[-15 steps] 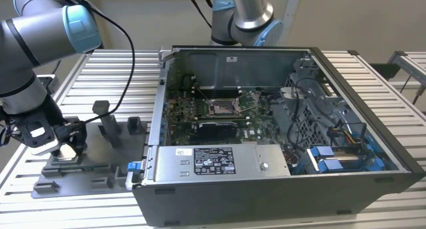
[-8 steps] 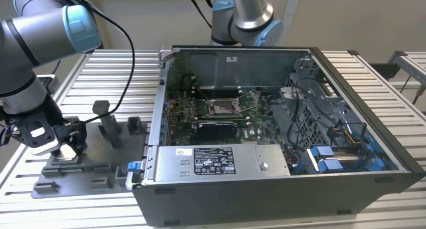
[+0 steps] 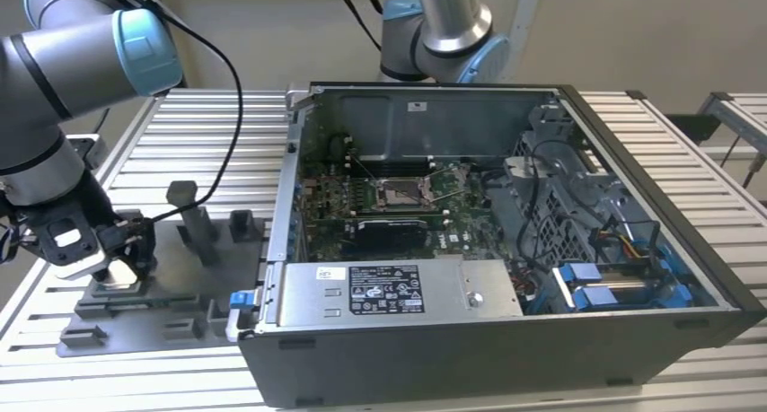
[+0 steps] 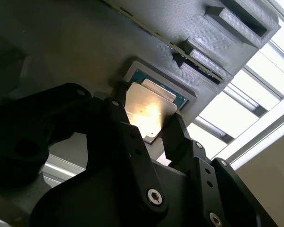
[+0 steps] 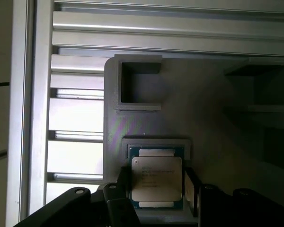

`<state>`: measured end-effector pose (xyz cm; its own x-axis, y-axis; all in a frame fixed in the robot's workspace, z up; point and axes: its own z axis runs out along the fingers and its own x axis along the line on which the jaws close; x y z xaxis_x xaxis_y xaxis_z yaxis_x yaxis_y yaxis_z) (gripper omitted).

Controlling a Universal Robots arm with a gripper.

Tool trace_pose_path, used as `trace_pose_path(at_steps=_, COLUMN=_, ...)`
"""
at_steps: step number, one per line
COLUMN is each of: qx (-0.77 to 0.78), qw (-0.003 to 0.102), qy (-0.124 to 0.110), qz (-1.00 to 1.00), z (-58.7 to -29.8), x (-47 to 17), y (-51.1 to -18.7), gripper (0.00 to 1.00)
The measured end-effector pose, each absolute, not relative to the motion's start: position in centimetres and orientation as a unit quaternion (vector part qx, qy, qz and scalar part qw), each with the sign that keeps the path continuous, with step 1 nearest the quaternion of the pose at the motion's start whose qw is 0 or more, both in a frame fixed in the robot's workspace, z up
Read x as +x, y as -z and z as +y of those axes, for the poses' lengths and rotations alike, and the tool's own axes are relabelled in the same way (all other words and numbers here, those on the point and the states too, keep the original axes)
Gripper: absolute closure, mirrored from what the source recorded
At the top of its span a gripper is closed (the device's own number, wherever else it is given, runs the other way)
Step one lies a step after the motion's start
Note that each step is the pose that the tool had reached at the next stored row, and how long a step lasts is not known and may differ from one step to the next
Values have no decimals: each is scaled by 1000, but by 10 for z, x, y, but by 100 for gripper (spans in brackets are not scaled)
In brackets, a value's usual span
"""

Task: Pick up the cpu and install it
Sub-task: 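Reach for the cpu, then pick up the cpu and move it towards the insertion slot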

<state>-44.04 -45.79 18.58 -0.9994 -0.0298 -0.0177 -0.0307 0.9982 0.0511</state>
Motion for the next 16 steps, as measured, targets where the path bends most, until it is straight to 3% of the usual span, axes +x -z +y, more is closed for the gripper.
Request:
trace_pose_path(at_steps=8, qx=-15, qw=9, qy=-26, qz=1000, z=-458, x=-440, y=-189, gripper=100)
trace_pose_path(at_steps=16, qx=-15, qw=8, qy=-25, qz=1000, z=-458, x=-440, y=-223, gripper=100)
